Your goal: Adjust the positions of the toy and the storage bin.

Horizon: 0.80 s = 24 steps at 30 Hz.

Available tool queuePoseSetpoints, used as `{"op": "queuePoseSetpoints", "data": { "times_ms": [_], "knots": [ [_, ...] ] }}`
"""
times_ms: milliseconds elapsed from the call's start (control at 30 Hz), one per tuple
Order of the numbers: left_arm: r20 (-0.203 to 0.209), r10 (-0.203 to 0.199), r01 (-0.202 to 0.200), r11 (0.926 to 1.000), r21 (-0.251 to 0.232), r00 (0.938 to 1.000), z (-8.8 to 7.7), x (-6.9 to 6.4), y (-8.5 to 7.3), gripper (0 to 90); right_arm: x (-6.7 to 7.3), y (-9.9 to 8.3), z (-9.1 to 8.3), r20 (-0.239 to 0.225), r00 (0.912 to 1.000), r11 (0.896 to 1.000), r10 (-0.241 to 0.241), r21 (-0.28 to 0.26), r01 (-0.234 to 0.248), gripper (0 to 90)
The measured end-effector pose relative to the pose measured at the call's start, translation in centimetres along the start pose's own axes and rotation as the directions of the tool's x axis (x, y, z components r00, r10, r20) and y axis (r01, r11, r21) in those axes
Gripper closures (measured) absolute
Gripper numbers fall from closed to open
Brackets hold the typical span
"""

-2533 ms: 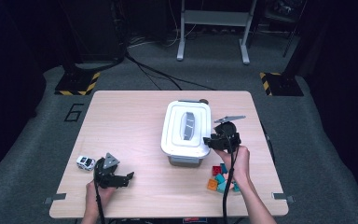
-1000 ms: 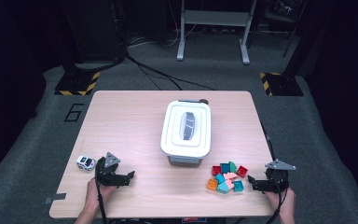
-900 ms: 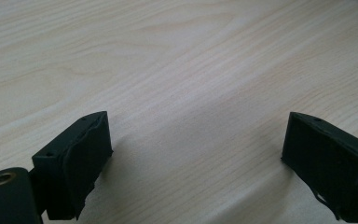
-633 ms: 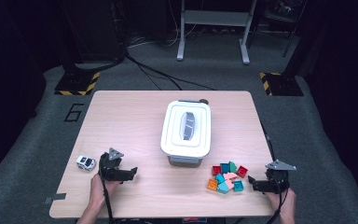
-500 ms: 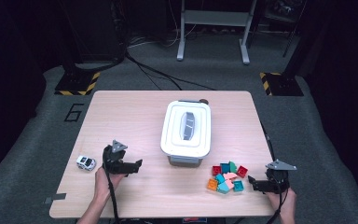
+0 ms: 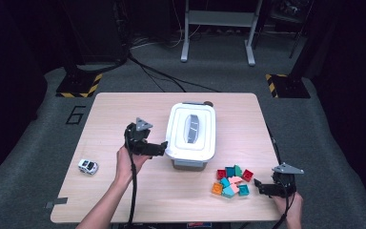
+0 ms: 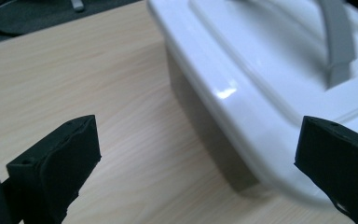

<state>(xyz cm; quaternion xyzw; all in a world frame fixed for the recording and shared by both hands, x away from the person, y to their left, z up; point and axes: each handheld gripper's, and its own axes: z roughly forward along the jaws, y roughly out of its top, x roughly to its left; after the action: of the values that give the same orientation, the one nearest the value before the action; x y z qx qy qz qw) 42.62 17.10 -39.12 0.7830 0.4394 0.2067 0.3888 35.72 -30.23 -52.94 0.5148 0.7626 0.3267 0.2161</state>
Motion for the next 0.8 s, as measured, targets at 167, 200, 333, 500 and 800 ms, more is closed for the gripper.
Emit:
{"op": "queuePoseSetpoints", "data": {
  "times_ms": [167,200,333,500,800],
  "knots": [
    [0.024,0.049,-0.049,0.9988,-0.007,0.9985,1.2,-2.5,3.0,0.0,0.1,0.0,0.0,0.003,0.9999,1.0,0.01,0.001,-0.01,3.0],
    [0.017,0.078,-0.078,0.997,-0.002,0.9968,1.8,-3.4,4.0,0.1,0.1,0.0,0.0,0.003,1.0,1.0,0.009,0.002,-0.009,3.2],
    [0.017,0.122,-0.122,0.9925,-0.016,0.9924,3.0,-5.3,5.6,6.9,0.0,0.0,0.0,0.004,1.0,1.0,0.008,-0.001,-0.008,3.5],
    [0.016,0.167,-0.167,0.9859,-0.014,0.9859,4.6,-7.3,7.1,17.8,0.0,0.0,0.0,0.01,0.9999,1.0,0.008,-0.004,-0.008,4.5],
    [-0.036,0.203,-0.201,0.9779,0.059,0.9785,6.9,-8.3,7.5,45.9,0.0,0.0,-0.1,0.009,0.9999,1.0,0.013,-0.009,-0.013,5.6]
  ]
}}
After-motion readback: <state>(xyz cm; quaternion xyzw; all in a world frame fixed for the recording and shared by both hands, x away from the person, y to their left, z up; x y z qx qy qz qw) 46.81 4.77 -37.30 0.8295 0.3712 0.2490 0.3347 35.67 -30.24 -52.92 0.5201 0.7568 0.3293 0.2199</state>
